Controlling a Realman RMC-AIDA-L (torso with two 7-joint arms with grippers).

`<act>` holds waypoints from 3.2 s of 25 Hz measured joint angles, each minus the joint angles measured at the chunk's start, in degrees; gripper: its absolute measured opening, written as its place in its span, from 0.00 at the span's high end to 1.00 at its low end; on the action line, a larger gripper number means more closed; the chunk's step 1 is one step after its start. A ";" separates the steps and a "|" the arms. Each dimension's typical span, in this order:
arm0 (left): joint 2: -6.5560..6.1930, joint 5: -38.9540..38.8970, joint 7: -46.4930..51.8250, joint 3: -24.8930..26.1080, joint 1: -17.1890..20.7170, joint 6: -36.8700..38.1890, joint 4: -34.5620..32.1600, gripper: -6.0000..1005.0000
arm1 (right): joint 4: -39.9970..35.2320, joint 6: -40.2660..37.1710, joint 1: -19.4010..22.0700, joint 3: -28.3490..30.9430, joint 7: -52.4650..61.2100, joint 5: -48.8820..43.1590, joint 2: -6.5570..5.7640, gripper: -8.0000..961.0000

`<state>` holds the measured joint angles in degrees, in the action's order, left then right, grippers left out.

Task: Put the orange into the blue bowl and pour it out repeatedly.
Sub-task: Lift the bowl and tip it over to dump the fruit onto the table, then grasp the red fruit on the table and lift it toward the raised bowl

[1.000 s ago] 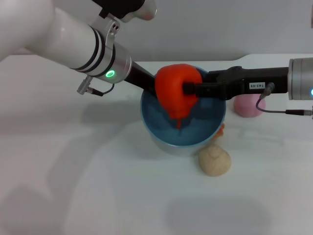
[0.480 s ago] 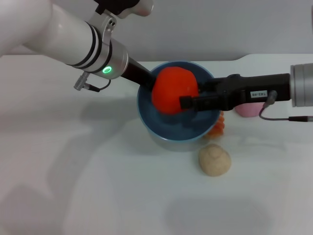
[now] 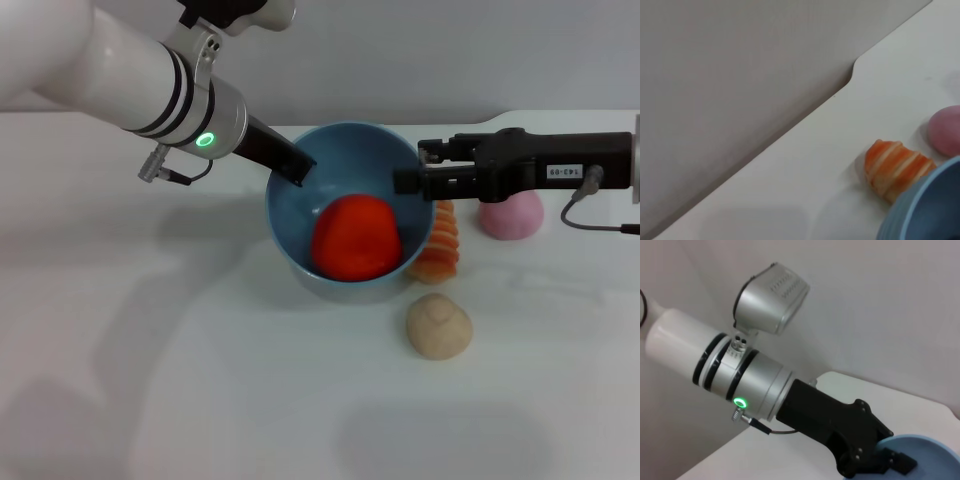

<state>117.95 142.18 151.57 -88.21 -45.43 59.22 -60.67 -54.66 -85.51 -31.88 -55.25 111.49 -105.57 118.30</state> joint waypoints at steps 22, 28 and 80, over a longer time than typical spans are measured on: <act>0.46 15.02 -16.27 -22.68 12.96 -43.17 -10.42 0.99 | 20.09 9.98 11.78 20.73 -35.27 19.85 0.30 0.19; 0.28 23.07 -20.30 -27.28 20.13 -55.08 -13.50 0.99 | 20.38 10.23 12.23 22.11 -35.64 19.95 0.27 0.19; 0.25 9.76 -1.05 5.59 1.09 -4.35 -4.94 0.99 | 5.72 17.71 -2.42 -13.32 1.10 -13.34 0.67 0.19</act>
<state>118.20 151.95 150.52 -82.61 -44.34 54.87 -65.61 -48.94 -67.80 -34.30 -68.58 112.59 -118.92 118.98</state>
